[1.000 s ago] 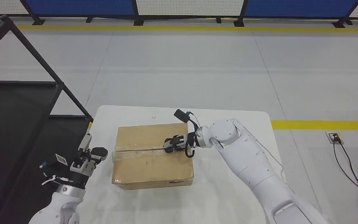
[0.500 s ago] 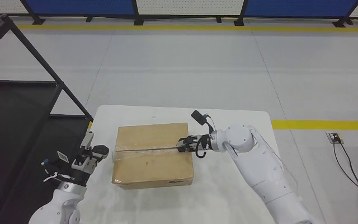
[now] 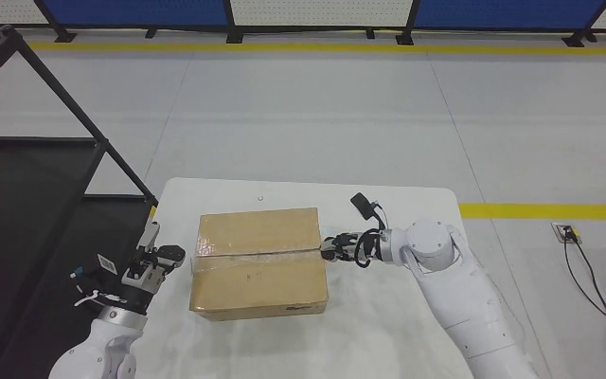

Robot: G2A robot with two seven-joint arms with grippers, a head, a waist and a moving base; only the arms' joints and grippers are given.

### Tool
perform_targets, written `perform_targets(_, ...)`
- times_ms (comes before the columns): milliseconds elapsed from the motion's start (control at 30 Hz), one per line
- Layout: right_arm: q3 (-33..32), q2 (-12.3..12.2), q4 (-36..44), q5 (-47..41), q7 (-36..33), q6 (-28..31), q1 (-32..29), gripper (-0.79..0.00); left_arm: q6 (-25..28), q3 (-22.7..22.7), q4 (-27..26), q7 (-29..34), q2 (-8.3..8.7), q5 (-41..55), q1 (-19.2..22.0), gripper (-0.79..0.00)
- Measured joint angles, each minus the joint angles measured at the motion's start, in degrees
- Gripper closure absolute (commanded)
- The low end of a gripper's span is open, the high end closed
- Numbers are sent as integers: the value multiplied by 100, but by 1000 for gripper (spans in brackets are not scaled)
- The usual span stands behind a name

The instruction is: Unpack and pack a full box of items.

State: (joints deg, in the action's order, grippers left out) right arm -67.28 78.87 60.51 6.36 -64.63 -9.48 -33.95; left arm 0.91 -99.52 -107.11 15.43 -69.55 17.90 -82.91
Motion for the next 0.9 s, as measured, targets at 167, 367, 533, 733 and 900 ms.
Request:
perform_targets(167, 70, -2, -248, -24, 56, -115, 110, 0, 7, -10, -5, -16, 0, -9, -35, -785)
perform_targets(367, 95, -7, -385, -85, 274, -174, 159, 0, 32, 1, -31, -33, -1, -26, -72, -785)
perform_targets(533, 175, -13, -462, -168, 145, -97, 165, 0, 50, -3, -43, -46, -3, -21, -93, -785)
perform_targets(733, 353, 25, -773, -272, 85, 23, 294, 0, 71, -21, -42, -72, -5, -6, -121, -785)
perform_targets(900, 325, 23, -1088, -391, 177, 114, 418, 0, 79, -49, -23, -84, -5, 10, -128, -785)
